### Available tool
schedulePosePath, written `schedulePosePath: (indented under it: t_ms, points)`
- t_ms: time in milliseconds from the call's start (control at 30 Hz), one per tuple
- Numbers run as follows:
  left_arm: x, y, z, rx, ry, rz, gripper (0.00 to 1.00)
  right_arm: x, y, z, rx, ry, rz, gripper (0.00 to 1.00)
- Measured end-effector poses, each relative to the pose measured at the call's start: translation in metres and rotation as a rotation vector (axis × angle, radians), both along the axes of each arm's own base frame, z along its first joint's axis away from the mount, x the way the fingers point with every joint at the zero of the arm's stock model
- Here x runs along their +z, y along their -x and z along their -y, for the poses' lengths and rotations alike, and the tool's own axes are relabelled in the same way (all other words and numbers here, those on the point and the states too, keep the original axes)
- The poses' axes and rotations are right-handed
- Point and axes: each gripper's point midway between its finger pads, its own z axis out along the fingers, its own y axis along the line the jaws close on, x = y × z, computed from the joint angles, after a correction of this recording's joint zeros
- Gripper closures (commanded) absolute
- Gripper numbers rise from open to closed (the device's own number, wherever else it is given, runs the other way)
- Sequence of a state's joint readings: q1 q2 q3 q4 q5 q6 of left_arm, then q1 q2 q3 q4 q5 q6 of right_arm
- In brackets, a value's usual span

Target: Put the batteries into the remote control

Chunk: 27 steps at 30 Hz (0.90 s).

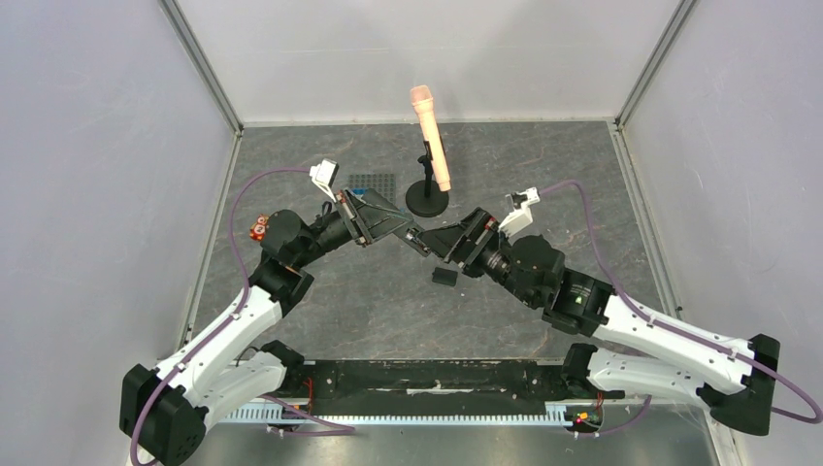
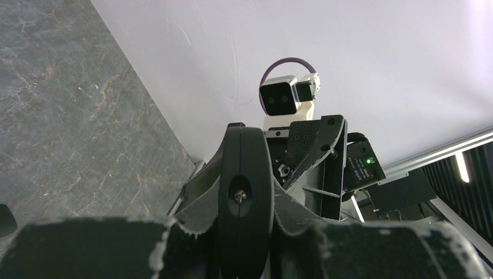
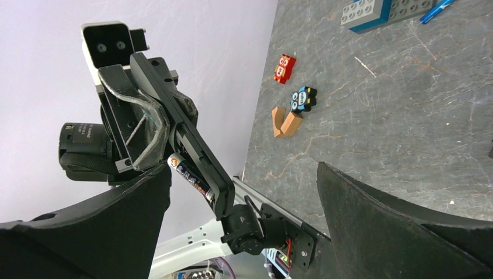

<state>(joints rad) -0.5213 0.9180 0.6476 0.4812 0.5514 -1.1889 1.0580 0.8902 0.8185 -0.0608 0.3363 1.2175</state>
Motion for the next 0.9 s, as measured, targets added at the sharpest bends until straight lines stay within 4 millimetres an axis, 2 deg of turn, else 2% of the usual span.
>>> schedulePosePath:
  t_ms: [300, 600, 900]
  points:
    - [-0.007, 0.000, 0.000, -0.002, -0.008, -0.014, 0.98, -0.007, -0.001, -0.022, 0.055, 0.006, -0.013, 0.04]
    - [-0.008, 0.001, 0.000, -0.007, -0.009, -0.013, 0.98, -0.003, -0.001, -0.027, 0.067, -0.012, -0.006, 0.05]
    - [-0.008, 0.004, 0.001, -0.021, -0.011, -0.010, 0.98, -0.007, -0.004, -0.032, 0.067, -0.016, -0.021, 0.16]
